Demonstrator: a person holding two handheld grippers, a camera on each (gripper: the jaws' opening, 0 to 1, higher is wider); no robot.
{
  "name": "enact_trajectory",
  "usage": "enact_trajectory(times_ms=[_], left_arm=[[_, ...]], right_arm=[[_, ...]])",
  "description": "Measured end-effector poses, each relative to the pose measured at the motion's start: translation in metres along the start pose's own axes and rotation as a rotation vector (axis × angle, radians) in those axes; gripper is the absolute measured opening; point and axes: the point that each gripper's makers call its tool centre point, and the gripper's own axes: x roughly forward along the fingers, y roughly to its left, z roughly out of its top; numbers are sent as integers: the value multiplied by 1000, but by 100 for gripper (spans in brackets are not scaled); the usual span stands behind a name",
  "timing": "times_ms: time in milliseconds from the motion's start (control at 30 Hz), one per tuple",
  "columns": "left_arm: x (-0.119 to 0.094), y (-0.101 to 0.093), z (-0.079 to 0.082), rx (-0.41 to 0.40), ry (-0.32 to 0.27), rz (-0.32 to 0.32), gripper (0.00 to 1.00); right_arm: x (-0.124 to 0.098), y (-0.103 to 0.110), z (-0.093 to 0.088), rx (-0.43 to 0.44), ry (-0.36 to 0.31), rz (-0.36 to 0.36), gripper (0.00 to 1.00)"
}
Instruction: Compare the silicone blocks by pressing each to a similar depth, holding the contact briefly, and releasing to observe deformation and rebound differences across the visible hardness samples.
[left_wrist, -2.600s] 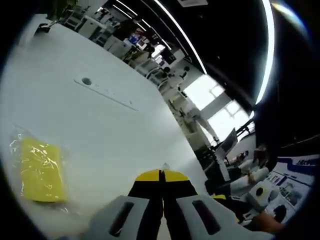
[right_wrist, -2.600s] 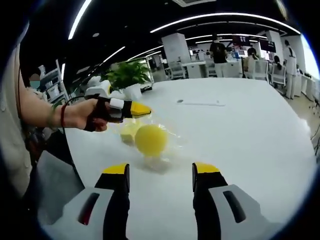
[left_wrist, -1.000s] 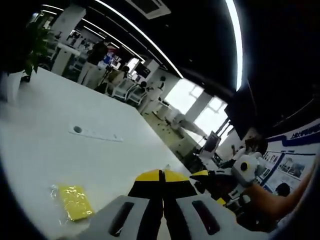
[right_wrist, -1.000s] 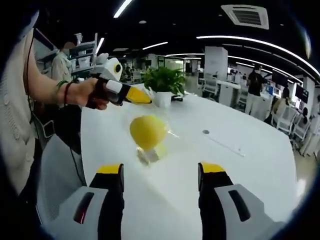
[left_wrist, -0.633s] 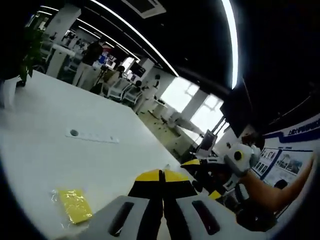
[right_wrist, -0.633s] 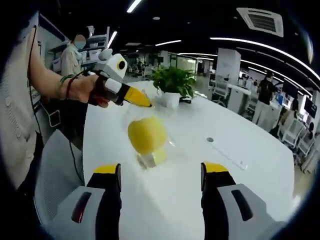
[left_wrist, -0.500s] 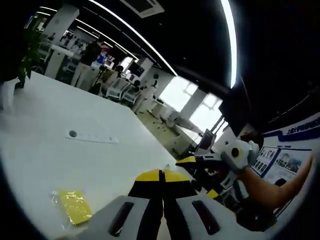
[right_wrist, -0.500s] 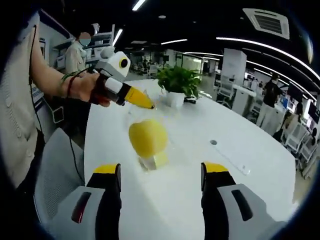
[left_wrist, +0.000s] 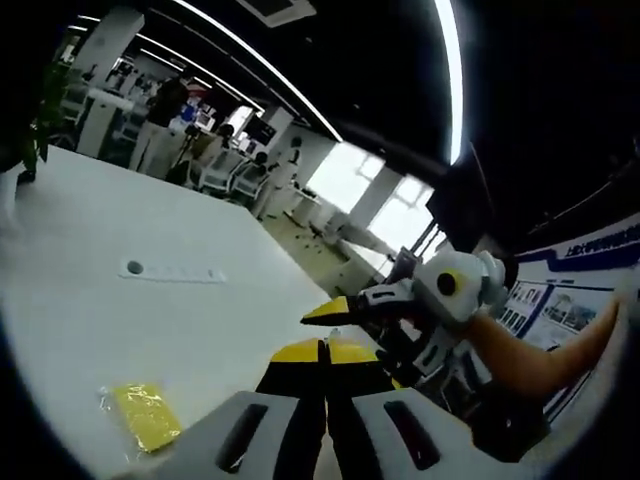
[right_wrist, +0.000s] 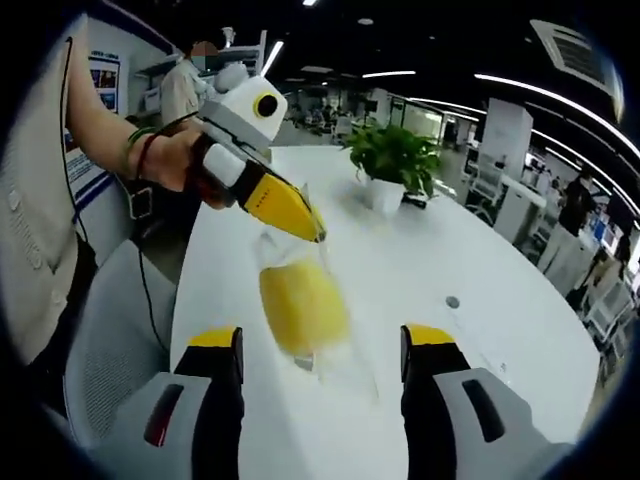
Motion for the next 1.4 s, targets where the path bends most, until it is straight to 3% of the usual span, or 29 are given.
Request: enact_trajectory(times_ms=[633,933,1400], left_arm=[[6,-9,10,43,44,-50,0],[5,-11,11,53,55,-63,0],[5,-16,6,60,73,-85,0]], right_arm=[[43,0,4,-66,77,139,55],[50,5,5,-84,100,181,40],[48,9,1,-60,121,201,28]])
